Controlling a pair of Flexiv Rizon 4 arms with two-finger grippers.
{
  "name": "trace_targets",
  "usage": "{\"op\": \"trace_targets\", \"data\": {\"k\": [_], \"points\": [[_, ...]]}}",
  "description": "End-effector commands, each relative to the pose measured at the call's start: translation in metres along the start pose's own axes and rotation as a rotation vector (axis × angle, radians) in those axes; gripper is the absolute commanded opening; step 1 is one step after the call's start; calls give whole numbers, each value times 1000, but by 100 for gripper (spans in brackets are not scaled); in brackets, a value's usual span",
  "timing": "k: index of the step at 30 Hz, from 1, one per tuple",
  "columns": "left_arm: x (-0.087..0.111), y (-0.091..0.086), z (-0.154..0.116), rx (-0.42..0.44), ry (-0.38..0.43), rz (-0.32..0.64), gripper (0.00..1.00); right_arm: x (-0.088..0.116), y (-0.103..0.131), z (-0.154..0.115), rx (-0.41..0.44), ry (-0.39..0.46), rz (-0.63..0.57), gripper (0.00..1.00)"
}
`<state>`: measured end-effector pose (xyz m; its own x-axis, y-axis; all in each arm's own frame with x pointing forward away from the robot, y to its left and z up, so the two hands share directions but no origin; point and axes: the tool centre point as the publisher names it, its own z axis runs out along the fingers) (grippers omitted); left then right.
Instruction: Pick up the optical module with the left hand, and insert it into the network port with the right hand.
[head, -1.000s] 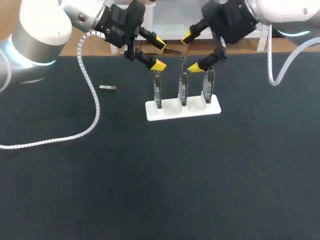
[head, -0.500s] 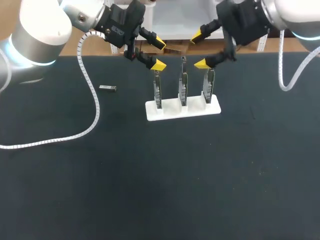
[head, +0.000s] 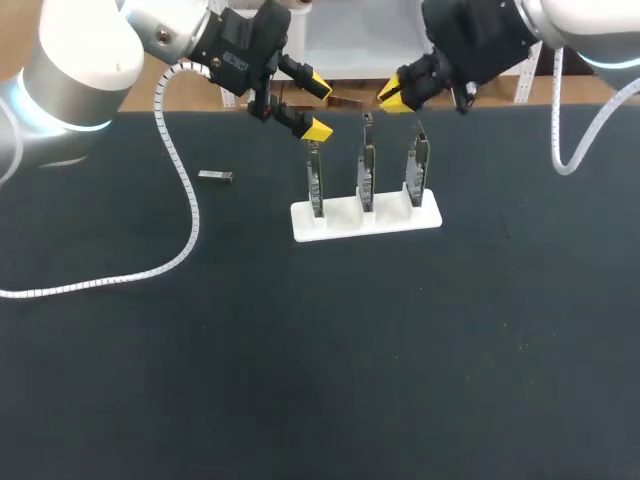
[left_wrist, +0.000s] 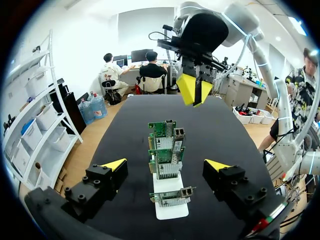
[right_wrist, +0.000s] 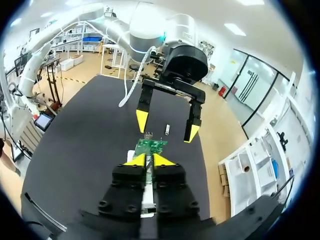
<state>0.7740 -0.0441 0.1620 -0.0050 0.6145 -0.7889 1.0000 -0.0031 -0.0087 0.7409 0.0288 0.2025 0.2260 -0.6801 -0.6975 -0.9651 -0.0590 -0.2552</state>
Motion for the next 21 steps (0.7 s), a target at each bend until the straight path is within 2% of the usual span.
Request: {"op": "trace_targets", "data": {"k": [1,21], "points": [[0,0,0,-1,3,-1,100,-3,-6,3,-16,9,5,0],[0,0,0,-1,3,-1,100,-2,-1,22,-50,-26,28,0]]}}
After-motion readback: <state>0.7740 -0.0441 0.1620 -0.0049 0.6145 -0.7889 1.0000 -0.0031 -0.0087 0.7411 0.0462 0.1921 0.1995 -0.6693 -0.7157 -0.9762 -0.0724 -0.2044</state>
